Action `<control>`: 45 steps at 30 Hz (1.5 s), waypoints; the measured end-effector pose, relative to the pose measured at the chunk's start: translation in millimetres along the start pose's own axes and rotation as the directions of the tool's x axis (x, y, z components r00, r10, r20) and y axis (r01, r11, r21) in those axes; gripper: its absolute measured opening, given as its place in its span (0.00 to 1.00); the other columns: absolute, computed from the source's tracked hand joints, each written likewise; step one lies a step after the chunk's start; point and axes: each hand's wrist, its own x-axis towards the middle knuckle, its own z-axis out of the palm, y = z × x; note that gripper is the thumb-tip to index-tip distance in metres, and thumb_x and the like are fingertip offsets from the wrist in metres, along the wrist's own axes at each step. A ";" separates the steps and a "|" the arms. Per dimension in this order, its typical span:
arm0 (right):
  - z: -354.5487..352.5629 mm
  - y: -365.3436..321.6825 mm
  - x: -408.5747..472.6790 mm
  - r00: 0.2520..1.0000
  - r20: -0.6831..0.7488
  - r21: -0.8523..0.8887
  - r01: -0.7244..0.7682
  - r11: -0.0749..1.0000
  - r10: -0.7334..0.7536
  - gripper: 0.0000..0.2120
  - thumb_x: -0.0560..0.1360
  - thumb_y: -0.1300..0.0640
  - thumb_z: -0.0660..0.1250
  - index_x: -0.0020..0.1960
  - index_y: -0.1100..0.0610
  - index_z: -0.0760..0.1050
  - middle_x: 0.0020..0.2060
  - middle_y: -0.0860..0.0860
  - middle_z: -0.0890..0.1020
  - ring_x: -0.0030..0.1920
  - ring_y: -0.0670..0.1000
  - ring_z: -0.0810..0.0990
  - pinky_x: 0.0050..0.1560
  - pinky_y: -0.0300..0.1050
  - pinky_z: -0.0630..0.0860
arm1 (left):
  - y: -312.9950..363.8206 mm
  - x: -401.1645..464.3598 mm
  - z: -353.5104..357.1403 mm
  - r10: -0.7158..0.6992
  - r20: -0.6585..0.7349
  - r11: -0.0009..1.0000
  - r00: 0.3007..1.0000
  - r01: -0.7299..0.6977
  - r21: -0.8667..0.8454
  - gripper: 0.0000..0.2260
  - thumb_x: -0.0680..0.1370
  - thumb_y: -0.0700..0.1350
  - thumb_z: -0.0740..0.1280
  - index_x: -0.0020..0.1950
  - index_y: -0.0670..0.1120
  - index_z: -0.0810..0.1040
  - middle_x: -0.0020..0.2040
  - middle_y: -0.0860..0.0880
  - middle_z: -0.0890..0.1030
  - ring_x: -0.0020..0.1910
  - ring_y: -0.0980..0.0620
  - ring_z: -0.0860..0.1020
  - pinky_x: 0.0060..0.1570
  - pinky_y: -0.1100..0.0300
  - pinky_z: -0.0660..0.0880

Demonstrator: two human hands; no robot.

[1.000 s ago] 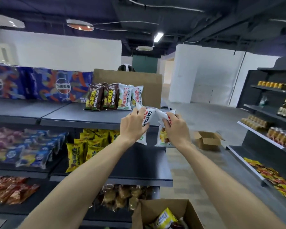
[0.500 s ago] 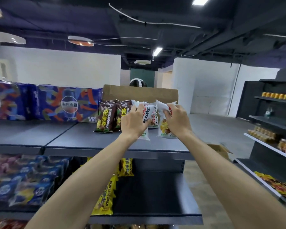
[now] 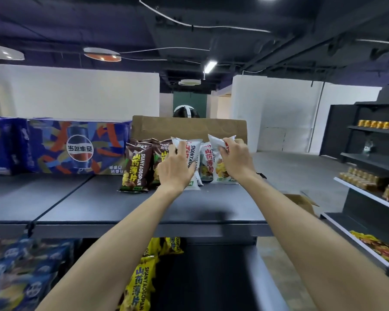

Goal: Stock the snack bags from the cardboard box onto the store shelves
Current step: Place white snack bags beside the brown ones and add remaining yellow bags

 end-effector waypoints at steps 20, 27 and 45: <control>125.6 40.9 25.2 0.993 0.115 0.103 -0.033 0.994 0.021 0.23 0.81 0.45 0.58 0.74 0.50 0.63 0.68 0.61 0.65 0.59 0.65 0.68 0.59 0.57 0.69 | -11.5 7.5 98.8 -0.074 0.049 0.996 0.996 0.076 -0.038 0.32 0.73 0.62 0.65 0.73 0.52 0.59 0.60 0.43 0.67 0.54 0.41 0.75 0.34 0.54 0.71; 138.7 41.1 23.3 0.979 0.179 0.018 -0.102 0.995 0.097 0.32 0.79 0.36 0.53 0.79 0.42 0.44 0.75 0.61 0.52 0.66 0.66 0.64 0.62 0.60 0.67 | -11.9 6.2 105.7 -0.048 0.009 0.997 0.999 0.049 -0.068 0.30 0.78 0.61 0.56 0.77 0.50 0.53 0.62 0.41 0.63 0.58 0.40 0.70 0.39 0.50 0.75; 73.0 39.8 -41.0 0.894 0.440 -0.232 0.026 0.972 0.081 0.35 0.79 0.44 0.60 0.80 0.48 0.45 0.70 0.56 0.65 0.65 0.62 0.69 0.60 0.56 0.71 | -17.5 -12.8 71.1 0.272 0.038 0.958 0.962 -0.274 0.086 0.24 0.76 0.48 0.67 0.70 0.45 0.66 0.68 0.40 0.65 0.63 0.39 0.66 0.61 0.46 0.71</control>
